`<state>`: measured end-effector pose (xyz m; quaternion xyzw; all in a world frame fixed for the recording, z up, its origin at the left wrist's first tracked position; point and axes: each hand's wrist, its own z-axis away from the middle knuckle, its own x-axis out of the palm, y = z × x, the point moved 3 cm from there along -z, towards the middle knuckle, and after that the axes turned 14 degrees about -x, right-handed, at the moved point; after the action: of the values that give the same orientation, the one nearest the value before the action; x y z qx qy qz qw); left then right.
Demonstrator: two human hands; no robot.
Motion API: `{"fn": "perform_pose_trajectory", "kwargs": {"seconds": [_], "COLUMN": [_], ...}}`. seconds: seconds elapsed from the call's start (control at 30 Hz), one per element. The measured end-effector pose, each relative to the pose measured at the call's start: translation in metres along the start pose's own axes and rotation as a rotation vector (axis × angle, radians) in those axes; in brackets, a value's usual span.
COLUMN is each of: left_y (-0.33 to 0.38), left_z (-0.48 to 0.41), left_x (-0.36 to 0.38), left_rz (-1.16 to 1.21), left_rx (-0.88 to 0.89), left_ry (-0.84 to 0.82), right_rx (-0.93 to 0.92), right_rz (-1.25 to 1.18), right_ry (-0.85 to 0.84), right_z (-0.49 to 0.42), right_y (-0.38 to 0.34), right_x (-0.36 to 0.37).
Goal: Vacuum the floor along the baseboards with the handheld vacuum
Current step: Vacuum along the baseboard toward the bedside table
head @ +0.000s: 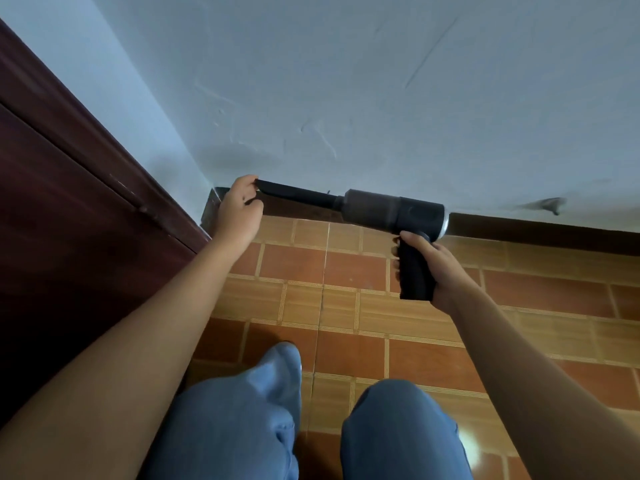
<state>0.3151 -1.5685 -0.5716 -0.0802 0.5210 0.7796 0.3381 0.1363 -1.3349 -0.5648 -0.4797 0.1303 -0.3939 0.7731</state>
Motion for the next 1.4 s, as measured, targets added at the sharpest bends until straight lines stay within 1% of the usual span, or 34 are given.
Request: {"fn": "perform_pose_trajectory", "kwargs": {"seconds": [0.13, 0.23, 0.4, 0.53, 0.67, 0.77, 1.0, 1.07, 1.13, 1.27, 1.4], "left_y": [-0.022, -0.039, -0.068, -0.079, -0.091, -0.106, -0.132, -0.145, -0.162, -0.197, -0.226], "left_z": [-0.015, -0.020, -0.025, -0.031, -0.041, -0.051, -0.064, -0.062, -0.060, -0.061, -0.069], "left_x": [0.015, 0.022, 0.030, 0.033, 0.039, 0.044, 0.056, 0.060, 0.067, 0.077, 0.085], "left_rz": [-0.025, -0.051, -0.116, -0.198, -0.267, -0.315, -0.377, -0.479, -0.631, -1.008, -1.203], "left_rx": [0.034, 0.038, 0.024, 0.055, 0.082, 0.100, 0.070, 0.019, -0.013, 0.001, -0.029], "left_ry": [-0.025, -0.051, -0.066, -0.064, -0.085, -0.093, -0.089, -0.086, -0.102, -0.161, -0.232], "right_rx": [0.034, 0.054, 0.090, 0.149, 0.170, 0.166, 0.172, 0.175, 0.170, 0.159, 0.160], "right_rz": [-0.047, -0.091, -0.081, -0.140, -0.178, -0.159, -0.135, -0.152, -0.157, -0.107, -0.069], "right_ry": [-0.089, -0.101, -0.122, -0.145, -0.177, -0.173, -0.146, -0.127, -0.118, -0.138, -0.152], "right_z": [-0.017, -0.023, -0.029, -0.034, -0.043, -0.053, -0.075, -0.081, -0.087, -0.094, -0.099], "right_y": [0.027, 0.042, 0.061, 0.071, 0.080, 0.090, 0.115, 0.122, 0.126, 0.133, 0.141], "right_x": [-0.005, -0.009, -0.013, -0.014, -0.011, -0.008, -0.002, 0.001, 0.004, 0.005, 0.002]}}
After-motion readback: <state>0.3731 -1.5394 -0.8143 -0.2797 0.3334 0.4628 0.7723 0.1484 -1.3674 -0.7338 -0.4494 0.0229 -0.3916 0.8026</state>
